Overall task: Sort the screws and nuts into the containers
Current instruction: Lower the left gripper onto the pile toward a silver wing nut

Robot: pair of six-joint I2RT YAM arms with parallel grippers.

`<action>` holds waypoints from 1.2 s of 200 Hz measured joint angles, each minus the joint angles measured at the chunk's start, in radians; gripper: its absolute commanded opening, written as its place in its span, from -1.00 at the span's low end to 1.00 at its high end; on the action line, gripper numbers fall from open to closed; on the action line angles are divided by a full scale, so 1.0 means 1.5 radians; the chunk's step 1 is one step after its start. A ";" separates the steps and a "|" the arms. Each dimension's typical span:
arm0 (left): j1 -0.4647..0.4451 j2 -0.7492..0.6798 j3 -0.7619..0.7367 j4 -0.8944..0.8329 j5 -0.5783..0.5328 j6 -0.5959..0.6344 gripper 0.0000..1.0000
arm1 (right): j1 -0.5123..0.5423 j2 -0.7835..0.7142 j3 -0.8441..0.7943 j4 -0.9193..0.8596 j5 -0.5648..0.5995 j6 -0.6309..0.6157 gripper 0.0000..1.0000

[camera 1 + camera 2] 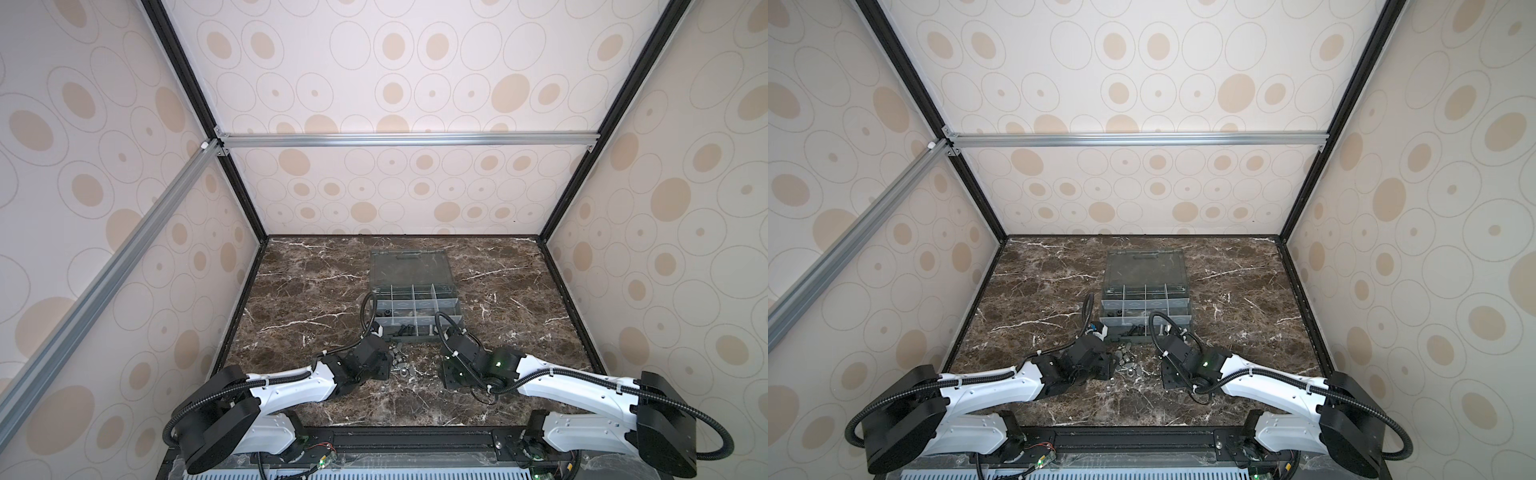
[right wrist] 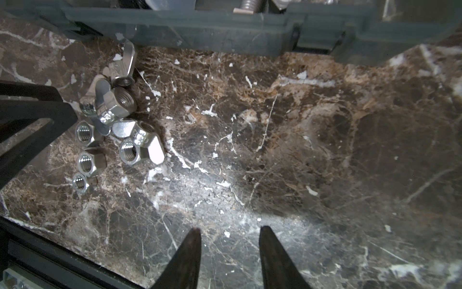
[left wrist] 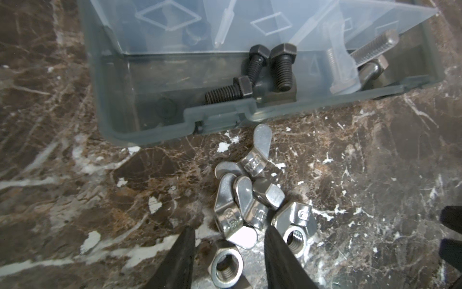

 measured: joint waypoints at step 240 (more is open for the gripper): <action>-0.019 0.082 0.068 -0.090 -0.079 0.011 -0.17 | 0.001 0.009 -0.025 0.030 -0.001 0.012 -0.16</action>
